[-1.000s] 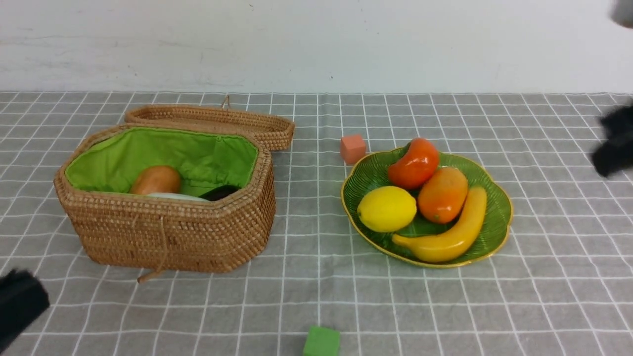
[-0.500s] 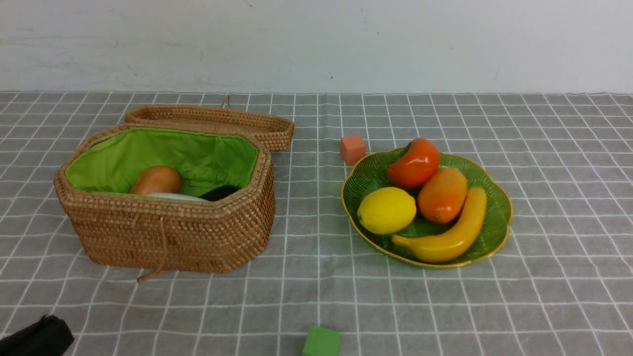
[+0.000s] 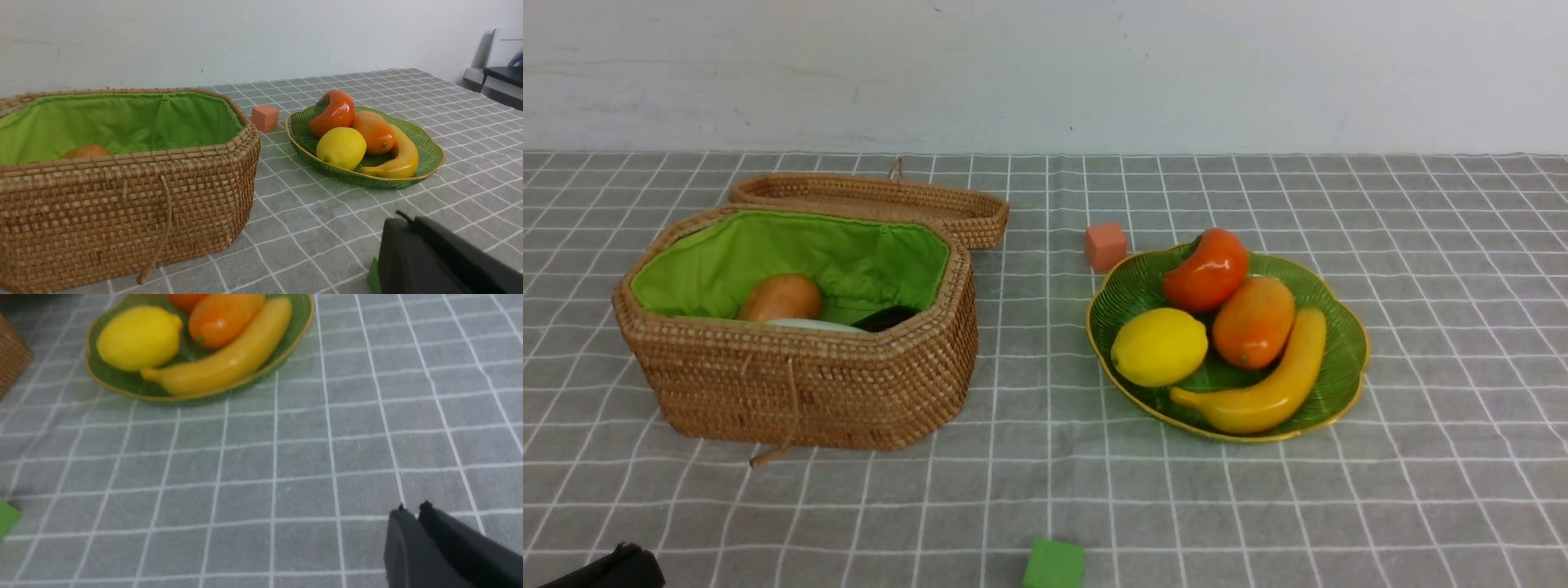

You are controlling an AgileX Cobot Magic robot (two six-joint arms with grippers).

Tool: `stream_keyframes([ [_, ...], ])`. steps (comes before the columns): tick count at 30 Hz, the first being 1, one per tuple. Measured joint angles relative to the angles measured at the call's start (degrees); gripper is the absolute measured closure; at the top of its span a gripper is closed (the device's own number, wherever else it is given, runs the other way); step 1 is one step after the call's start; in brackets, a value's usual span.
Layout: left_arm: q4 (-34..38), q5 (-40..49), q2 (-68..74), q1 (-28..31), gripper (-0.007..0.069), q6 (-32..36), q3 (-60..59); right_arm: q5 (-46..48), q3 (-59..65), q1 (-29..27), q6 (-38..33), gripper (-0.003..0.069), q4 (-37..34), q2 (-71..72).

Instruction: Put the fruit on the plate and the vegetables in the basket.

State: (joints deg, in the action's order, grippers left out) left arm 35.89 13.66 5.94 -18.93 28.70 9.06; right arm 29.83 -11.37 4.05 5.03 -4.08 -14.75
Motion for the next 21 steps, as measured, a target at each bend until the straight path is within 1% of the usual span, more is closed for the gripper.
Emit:
stream_keyframes([
  [3,0.0,-0.04,0.0,0.0,0.0638,0.0,0.0,-2.54,2.36,-0.05,1.41,0.0652,0.33,-0.11],
  [4,0.0,-0.12,0.0,0.0,0.0638,0.0,0.0,-5.41,4.48,-0.34,1.58,0.0671,0.81,0.88],
  [6,0.0,-0.12,0.0,0.0,0.0638,0.0,0.0,-7.53,6.14,-0.84,1.65,0.0676,1.41,2.28],
  [8,0.0,-0.12,0.0,0.0,0.0638,0.0,0.0,-12.42,11.0,-2.03,1.77,0.0677,3.1,7.59],
  [12,0.0,-0.19,0.19,0.0,0.0638,0.0,-0.05,-8.9,12.59,-2.23,1.99,0.0677,4.08,14.72],
  [21,0.05,-0.19,0.29,0.0,0.0638,0.0,-0.05,-8.28,12.48,-2.27,2.21,0.0678,3.54,15.36],
])
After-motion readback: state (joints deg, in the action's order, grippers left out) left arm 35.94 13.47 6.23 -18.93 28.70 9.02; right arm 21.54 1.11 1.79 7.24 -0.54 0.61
